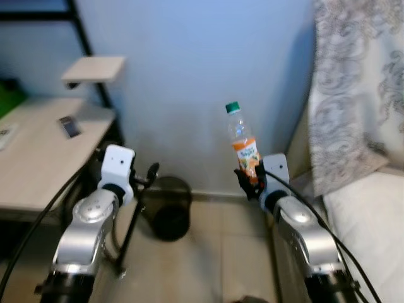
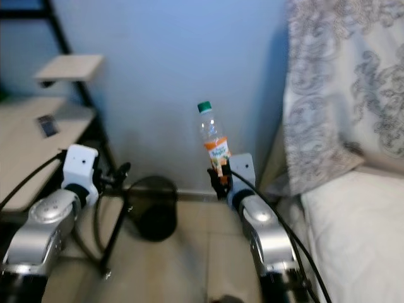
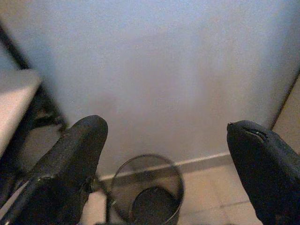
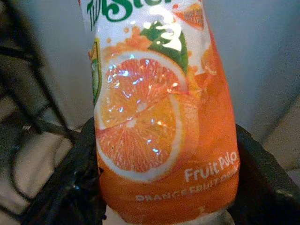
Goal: Clean up the room
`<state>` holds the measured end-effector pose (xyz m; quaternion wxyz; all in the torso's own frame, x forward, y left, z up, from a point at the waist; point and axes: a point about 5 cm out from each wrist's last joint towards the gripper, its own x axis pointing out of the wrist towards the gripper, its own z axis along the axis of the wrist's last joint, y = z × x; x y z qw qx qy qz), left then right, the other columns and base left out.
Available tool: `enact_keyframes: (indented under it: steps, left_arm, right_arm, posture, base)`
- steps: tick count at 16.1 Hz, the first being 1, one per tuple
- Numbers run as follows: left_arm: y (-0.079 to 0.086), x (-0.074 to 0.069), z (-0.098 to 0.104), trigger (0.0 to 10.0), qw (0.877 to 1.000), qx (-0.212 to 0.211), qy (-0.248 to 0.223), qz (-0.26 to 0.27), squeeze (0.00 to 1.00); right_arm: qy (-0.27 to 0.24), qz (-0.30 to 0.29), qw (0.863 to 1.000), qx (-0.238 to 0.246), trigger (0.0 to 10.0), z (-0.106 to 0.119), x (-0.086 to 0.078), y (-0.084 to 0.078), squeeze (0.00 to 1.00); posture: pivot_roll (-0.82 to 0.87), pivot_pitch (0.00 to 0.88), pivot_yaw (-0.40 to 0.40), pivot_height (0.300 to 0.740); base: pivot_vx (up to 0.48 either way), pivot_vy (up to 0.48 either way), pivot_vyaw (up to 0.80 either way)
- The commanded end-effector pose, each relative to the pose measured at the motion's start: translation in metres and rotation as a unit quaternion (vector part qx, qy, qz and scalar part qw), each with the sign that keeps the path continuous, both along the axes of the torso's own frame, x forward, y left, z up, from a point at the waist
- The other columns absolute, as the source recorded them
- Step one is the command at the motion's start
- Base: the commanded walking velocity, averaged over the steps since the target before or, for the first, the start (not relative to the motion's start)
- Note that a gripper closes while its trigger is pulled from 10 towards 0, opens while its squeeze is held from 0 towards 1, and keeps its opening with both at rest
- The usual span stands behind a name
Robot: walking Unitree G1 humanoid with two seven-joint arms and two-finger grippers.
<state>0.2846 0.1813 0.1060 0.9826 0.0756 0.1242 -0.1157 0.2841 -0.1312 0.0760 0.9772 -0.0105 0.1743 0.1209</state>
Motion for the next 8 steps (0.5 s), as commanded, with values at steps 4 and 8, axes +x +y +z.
enact_keyframes:
  steps: [4, 8]
  left_arm:
    - [0.0013, 0.0018, 0.0068, 10.0, 1.000, 0.008, -0.011, -0.005, 0.00]
    - [0.0007, 0.0018, 0.0066, 10.0, 1.000, 0.011, -0.010, -0.009, 0.00]
  right_arm:
    - [-0.002, 0.008, 1.000, -0.012, 10.0, 0.0018, 0.0017, -0.0004, 0.00]
    - [0.000, 0.009, 1.000, -0.028, 10.0, -0.0003, 0.0025, -0.0016, 0.00]
  posture:
    - [-0.03, 0.000, 0.031, 0.740]
    - [-0.03, 0.000, 0.034, 0.740]
  base:
    - [0.413, 0.000, 0.12]
    - [0.414, 0.000, 0.60]
